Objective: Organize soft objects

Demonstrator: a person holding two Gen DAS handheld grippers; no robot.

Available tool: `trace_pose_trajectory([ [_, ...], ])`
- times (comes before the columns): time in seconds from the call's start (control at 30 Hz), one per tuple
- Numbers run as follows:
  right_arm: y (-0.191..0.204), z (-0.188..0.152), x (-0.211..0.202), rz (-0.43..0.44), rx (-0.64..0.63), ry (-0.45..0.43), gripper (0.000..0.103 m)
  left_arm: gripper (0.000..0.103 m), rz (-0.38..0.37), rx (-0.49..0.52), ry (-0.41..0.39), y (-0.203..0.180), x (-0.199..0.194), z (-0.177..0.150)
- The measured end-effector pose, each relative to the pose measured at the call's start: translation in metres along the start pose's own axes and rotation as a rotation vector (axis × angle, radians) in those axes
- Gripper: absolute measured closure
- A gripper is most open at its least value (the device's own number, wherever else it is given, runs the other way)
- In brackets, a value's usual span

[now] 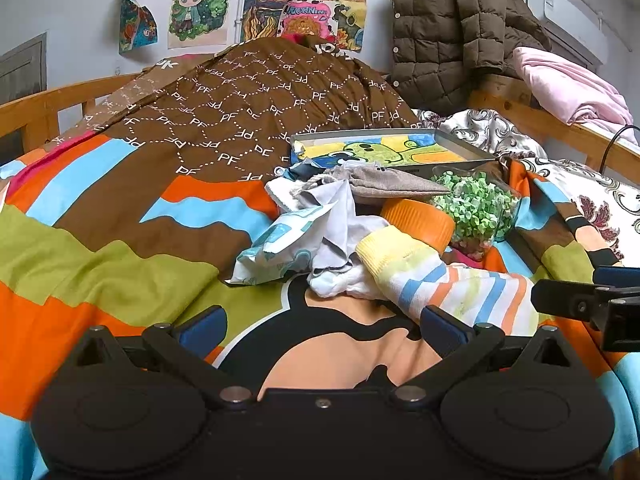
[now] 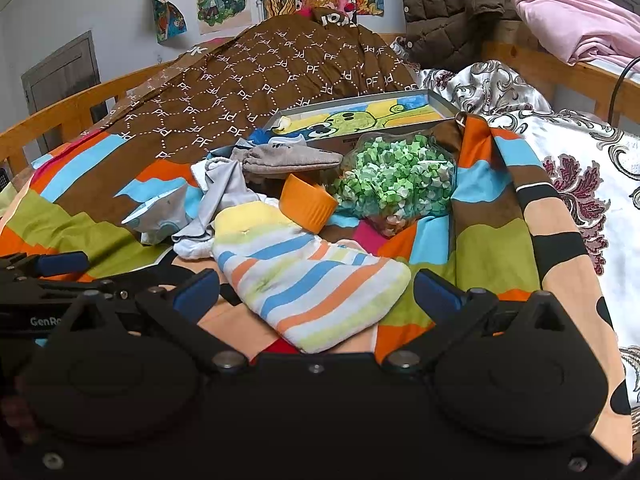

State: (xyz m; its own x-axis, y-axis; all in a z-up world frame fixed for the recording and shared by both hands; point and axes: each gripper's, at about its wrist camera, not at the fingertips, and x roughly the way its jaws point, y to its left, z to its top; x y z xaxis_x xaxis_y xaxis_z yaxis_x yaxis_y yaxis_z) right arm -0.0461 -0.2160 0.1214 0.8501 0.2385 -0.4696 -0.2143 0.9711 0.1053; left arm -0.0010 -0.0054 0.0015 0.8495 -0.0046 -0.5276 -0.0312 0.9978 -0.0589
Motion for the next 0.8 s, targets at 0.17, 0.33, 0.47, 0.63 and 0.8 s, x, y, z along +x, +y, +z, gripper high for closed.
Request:
trace_pose_trajectory([
  [0.17, -0.0002, 0.0005, 0.0002, -0.001, -0.001, 0.000, 0.000, 0.001, -0.001, -0.002, -0.003, 0.0035, -0.0018, 0.0007],
  [0.33, -0.0004, 0.0007, 0.0011, -0.003, 0.001, 0.001, 0.000, 0.001, -0.002, -0.002, -0.003, 0.0037, -0.0019, 0.0011],
  [0.47, -0.0006, 0.0006, 0.0011, -0.003, 0.001, 0.001, 0.000, 0.001, -0.002, -0.003, -0.004, 0.0037, -0.0019, 0.0010],
  [0.63, -0.0005, 0.0007, 0.0013, -0.003, 0.001, 0.000, 0.000, 0.001, -0.001, -0.003, -0.004, 0.0042, -0.0023, 0.0014],
  [0.8, -0.0007, 0.0008, 0.0014, -0.003, 0.001, -0.001, 0.000, 0.001, -0.002, -0.004, -0.005, 0.0045, -0.0026, 0.0017],
])
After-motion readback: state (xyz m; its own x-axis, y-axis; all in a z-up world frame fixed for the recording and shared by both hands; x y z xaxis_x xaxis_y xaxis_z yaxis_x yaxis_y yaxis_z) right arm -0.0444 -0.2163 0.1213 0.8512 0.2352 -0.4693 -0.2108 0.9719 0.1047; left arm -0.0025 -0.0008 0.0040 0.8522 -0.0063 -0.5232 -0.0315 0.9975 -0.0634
